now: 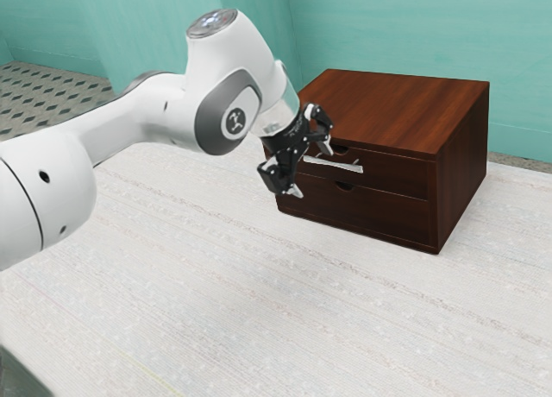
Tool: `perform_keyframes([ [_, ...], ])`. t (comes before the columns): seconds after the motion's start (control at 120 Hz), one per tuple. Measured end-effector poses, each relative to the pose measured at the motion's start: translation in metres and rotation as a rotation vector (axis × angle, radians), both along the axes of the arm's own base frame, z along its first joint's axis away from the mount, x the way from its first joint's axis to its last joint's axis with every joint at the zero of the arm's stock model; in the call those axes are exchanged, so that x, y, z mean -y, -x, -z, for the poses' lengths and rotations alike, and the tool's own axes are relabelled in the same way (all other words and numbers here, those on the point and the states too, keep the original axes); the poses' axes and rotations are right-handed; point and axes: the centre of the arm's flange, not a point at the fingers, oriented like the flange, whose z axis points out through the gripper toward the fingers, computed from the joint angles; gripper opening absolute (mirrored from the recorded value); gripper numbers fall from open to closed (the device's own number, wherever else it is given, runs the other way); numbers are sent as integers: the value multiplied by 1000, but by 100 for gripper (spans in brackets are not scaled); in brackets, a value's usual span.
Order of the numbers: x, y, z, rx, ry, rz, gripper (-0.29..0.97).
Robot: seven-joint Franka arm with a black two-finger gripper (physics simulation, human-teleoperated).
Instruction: Pull the drawer handle with one arm to open the drawer
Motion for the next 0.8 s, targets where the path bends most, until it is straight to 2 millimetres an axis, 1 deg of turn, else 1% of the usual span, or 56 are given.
perform_keyframes([
  [0.15,2,-2,0,6,9,-16,68],
  [0.3,4,-8,1,13,14,-27,68],
  [0.408,5,-10,4,9,17,-34,68],
  [0.65,0,-15,19,-10,20,-55,68],
  [0.8,0,-17,23,-11,22,-61,66],
])
